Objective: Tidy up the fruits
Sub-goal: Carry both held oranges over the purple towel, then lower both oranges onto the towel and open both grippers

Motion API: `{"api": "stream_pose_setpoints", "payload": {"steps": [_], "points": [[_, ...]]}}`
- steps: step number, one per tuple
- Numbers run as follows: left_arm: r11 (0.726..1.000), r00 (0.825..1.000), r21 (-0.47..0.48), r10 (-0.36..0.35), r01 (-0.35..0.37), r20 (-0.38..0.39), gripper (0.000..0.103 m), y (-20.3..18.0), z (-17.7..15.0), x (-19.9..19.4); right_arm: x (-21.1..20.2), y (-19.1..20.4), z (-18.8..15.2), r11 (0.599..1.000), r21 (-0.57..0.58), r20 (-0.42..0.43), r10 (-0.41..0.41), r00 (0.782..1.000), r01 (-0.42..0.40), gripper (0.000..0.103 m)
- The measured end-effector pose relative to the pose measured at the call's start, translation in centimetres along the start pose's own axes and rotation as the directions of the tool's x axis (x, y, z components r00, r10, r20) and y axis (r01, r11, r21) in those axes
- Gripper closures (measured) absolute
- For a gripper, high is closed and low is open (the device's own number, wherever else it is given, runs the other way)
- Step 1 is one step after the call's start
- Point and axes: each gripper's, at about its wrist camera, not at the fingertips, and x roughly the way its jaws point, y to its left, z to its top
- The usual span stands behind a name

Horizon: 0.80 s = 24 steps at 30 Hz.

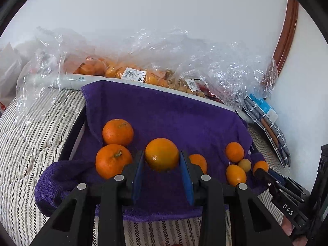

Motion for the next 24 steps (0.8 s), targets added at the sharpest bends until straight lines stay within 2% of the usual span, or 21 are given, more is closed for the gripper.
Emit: {"api": "stream_pose_setpoints", "payload": {"steps": [6, 18, 24], "points": [[1.0, 0.999, 0.01, 0.013, -0.012, -0.042, 0.07, -0.5, -0.5, 0.9, 0.5, 0.3, -0.1, 1.0, -0.012, -0.012, -0.014, 1.0, 0.014, 0.071], [0.998, 0.998, 0.044, 0.052, -0.05, -0.041, 0.07, -1.1, -0.6, 1.2, 0.4, 0.1, 0.0, 1.0, -0.012, -0.011, -0.006, 1.0, 0.006, 0.071], [0.997, 0.998, 0.058, 0.056, -0.054, -0.038, 0.07, -1.3, -0.7, 1.3, -0.2, 0.2, -0.1, 1.0, -0.014, 0.018, -0.004, 1.0, 0.004, 0.07]]}}
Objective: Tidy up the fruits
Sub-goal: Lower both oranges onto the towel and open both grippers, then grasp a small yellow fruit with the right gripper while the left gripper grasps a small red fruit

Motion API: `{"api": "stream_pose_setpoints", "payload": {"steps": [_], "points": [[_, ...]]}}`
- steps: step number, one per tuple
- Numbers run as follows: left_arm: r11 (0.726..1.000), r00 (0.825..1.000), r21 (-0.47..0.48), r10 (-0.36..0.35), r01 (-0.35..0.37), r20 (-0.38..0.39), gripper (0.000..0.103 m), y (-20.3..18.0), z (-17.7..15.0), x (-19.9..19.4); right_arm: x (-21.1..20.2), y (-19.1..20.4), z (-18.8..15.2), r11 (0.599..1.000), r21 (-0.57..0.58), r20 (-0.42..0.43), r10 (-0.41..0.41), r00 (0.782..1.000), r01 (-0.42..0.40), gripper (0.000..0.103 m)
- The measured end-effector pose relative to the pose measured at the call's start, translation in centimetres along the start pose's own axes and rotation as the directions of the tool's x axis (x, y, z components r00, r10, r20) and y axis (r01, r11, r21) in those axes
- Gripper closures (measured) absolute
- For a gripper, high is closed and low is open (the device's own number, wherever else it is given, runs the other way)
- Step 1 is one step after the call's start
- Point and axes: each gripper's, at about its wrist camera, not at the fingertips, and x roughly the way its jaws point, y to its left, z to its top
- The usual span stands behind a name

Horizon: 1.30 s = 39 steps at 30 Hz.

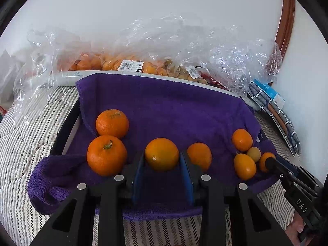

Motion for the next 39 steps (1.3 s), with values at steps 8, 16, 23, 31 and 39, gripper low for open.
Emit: {"api": "stream_pose_setpoints", "payload": {"steps": [8, 16, 23, 31, 39], "points": [[0.998, 0.996, -0.002, -0.059, 0.06, 0.061, 0.063, -0.1, 0.1, -1.5, -2.1, 0.7, 0.0, 0.999, -0.024, 0.109, -0.037, 0.993, 0.04, 0.059], [0.998, 0.991, -0.017, -0.06, 0.062, 0.118, 0.062, 0.8, -0.6, -3.2, -3.4, 0.1, 0.1, 0.995, 0.042, 0.147, -0.091, 0.985, 0.086, 0.059], [0.997, 0.988, -0.035, -0.061, 0.067, 0.142, 0.061, 2.5, -1.6, -5.2, -6.0, 1.8, -1.6, 0.992, 0.07, 0.11, -0.108, 0.988, 0.101, 0.059], [0.999, 0.989, -0.04, 0.023, -0.017, 0.145, 0.06, 5.8, -3.8, -8.2, -6.5, 5.9, -4.0, 0.999, 0.025, -0.022, 0.039, 0.999, -0.038, 0.059], [0.99, 0.992, -0.133, 0.066, -0.052, 0.109, 0.059, 10.6, -5.4, -10.2, -7.1, 9.3, -6.3, 0.995, -0.03, -0.059, 0.097, 0.994, -0.099, 0.063]]}}
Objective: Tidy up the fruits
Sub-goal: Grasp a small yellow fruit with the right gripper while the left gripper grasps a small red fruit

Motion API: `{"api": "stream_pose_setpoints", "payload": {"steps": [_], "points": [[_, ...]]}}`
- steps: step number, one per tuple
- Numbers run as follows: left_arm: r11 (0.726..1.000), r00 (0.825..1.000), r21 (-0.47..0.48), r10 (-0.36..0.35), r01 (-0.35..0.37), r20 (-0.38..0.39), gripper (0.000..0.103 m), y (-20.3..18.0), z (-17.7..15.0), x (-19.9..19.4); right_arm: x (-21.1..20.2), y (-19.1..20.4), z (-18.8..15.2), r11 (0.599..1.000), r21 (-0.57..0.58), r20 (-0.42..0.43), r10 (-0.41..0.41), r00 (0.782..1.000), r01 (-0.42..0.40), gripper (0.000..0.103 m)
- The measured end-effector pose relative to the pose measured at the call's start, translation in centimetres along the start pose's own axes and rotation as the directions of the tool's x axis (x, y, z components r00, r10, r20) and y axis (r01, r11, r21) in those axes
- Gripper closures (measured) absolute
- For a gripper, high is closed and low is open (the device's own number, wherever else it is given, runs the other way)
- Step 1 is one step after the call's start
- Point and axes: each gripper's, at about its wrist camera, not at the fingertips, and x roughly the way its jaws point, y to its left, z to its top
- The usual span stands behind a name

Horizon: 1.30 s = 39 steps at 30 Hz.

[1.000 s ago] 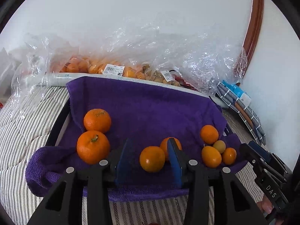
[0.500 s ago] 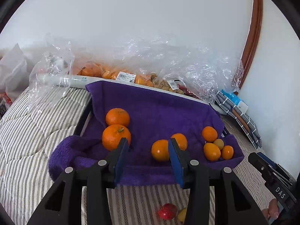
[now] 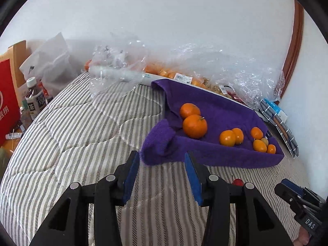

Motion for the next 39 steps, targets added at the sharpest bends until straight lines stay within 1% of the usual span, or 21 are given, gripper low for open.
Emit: {"api": "stream_pose_setpoints", "payload": {"steps": [2, 4, 6, 8, 12, 15, 16, 17, 18, 24, 25, 26, 28, 31, 34, 39], "points": [[1.0, 1.0, -0.021, 0.009, -0.009, 0.001, 0.059, 0.6, -0.1, -0.1, 0.2, 0.7, -0.4, 1.0, -0.012, -0.013, 0.022, 1.0, -0.022, 0.063], [1.0, 1.0, -0.014, 0.01, -0.011, -0.013, 0.059, 0.4, -0.1, 0.3, 0.4, 1.4, -0.6, 0.999, -0.011, -0.015, 0.035, 0.999, -0.035, 0.063], [1.0, 1.0, 0.007, 0.008, -0.008, -0.025, 0.059, 0.0, -0.1, 0.5, 1.0, 2.0, -0.6, 0.999, -0.021, -0.027, 0.034, 0.999, -0.035, 0.065], [1.0, 1.0, 0.02, 0.002, -0.001, -0.019, 0.059, -0.3, -0.2, 0.4, 1.8, 2.6, -0.6, 0.999, -0.029, -0.046, 0.041, 0.998, -0.043, 0.069], [1.0, 1.0, 0.018, -0.003, 0.003, -0.023, 0.059, -0.3, -0.3, 0.3, 3.3, 3.5, -0.6, 0.998, -0.05, -0.084, 0.04, 0.996, -0.045, 0.071], [1.0, 0.999, 0.021, -0.008, 0.009, -0.033, 0.059, -0.4, -0.3, 0.4, 3.9, 4.1, -0.5, 0.996, -0.077, -0.097, 0.04, 0.994, -0.048, 0.071], [1.0, 0.999, 0.025, -0.01, 0.011, -0.034, 0.059, -0.5, -0.3, 0.5, 4.2, 4.3, -0.5, 0.995, -0.091, -0.107, 0.038, 0.994, -0.048, 0.075], [0.999, 0.999, 0.029, -0.012, 0.013, -0.034, 0.059, -0.6, -0.3, 0.5, 4.4, 4.5, -0.5, 0.994, -0.101, -0.117, 0.035, 0.992, -0.047, 0.082], [0.999, 0.999, 0.033, -0.015, 0.016, -0.034, 0.059, -0.6, -0.3, 0.5, 4.5, 4.5, -0.5, 0.994, -0.1, -0.122, 0.036, 0.992, -0.049, 0.082], [0.997, 0.998, 0.057, -0.049, 0.051, -0.048, 0.059, -1.2, -0.4, 0.6, 3.6, 3.4, -0.6, 0.997, -0.059, -0.088, 0.053, 0.995, -0.058, 0.085], [0.996, 0.997, 0.061, -0.055, 0.059, -0.053, 0.059, -1.3, -0.4, 0.7, 3.4, 3.2, -0.6, 0.997, -0.054, -0.08, 0.049, 0.996, -0.054, 0.085], [0.996, 0.996, 0.063, -0.062, 0.066, -0.058, 0.059, -1.4, -0.4, 0.7, 3.4, 3.0, -0.6, 0.997, -0.053, -0.075, 0.043, 0.996, -0.047, 0.088], [0.995, 0.996, 0.067, -0.063, 0.067, -0.064, 0.059, -1.4, -0.4, 0.9, 3.1, 2.6, -0.6, 0.998, -0.055, -0.072, 0.035, 0.997, -0.039, 0.089], [0.996, 0.996, 0.065, -0.063, 0.067, -0.066, 0.059, -1.5, -0.4, 0.9, 3.1, 2.2, -0.7, 0.997, -0.049, -0.077, 0.051, 0.996, -0.055, 0.089], [0.996, 0.996, 0.062, -0.062, 0.066, -0.071, 0.059, -1.4, -0.4, 1.0, 3.5, 2.0, -0.5, 0.996, -0.042, -0.091, 0.068, 0.994, -0.072, 0.087], [0.994, 0.994, 0.062, -0.08, 0.085, -0.077, 0.059, -1.5, -0.5, 1.1, 4.7, 2.7, -0.1, 0.995, -0.067, -0.126, 0.06, 0.99, -0.068, 0.081]]}}
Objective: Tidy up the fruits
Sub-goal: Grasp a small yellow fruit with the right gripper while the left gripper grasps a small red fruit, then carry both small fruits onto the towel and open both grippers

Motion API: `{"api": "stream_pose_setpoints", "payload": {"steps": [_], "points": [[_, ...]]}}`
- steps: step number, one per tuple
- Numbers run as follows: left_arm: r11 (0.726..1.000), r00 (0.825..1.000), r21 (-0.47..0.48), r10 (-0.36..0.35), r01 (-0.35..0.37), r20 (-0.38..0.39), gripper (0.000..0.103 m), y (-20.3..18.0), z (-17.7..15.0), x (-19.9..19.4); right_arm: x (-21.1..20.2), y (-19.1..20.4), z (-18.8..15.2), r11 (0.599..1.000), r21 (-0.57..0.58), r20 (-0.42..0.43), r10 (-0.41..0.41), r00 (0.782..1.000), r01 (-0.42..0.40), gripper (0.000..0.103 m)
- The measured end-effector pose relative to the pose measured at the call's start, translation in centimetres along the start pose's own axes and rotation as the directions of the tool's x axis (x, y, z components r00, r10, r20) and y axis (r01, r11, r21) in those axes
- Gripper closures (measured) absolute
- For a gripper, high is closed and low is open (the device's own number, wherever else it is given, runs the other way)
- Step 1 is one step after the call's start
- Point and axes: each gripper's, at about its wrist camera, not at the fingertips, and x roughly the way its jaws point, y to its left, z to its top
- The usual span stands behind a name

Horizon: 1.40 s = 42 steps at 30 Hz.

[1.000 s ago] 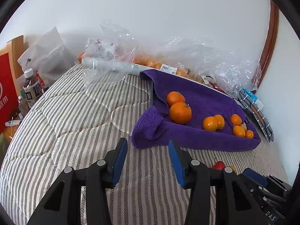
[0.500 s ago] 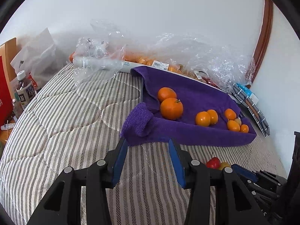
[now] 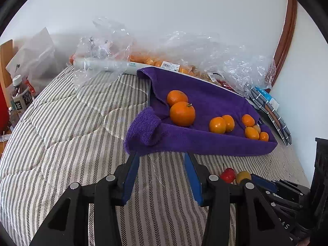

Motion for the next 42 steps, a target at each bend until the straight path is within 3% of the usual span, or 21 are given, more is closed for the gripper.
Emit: {"api": "stream_pose_setpoints", "payload": {"steps": [6, 9, 14, 20, 28, 35, 42], "points": [[0.994, 0.996, 0.055, -0.093, 0.093, -0.016, 0.059, -1.3, -0.4, -0.3, 0.0, 0.1, 0.1, 1.0, -0.007, 0.009, 0.003, 1.0, -0.003, 0.08], [0.98, 0.982, 0.086, -0.175, 0.181, -0.076, 0.059, -2.8, -0.6, 0.3, -1.1, -0.6, -0.4, 0.999, -0.017, 0.034, -0.028, 0.999, 0.028, 0.08], [0.963, 0.962, 0.102, -0.232, 0.248, -0.145, 0.059, -5.5, -1.1, 1.4, -3.2, -3.2, -1.0, 0.998, 0.005, 0.058, -0.067, 0.996, 0.067, 0.08], [0.97, 0.965, 0.12, -0.189, 0.213, -0.184, 0.06, -8.0, -1.6, 2.7, -4.7, -5.5, -1.3, 0.995, 0.037, 0.085, -0.091, 0.992, 0.088, 0.08], [0.974, 0.968, 0.156, -0.131, 0.166, -0.212, 0.08, -9.1, -1.8, 3.8, -4.7, -7.0, -1.6, 0.995, 0.067, 0.089, -0.085, 0.992, 0.079, 0.08], [0.978, 0.977, 0.116, -0.153, 0.171, -0.15, 0.08, -8.0, -0.7, 2.5, -4.9, -7.2, -0.6, 0.995, 0.069, 0.117, -0.08, 0.99, 0.072, 0.08], [0.99, 0.994, 0.094, -0.103, 0.106, -0.038, 0.08, -6.5, 4.7, 2.0, -5.2, -7.8, 2.8, 0.996, 0.048, 0.173, -0.084, 0.981, 0.076, 0.08]]}}
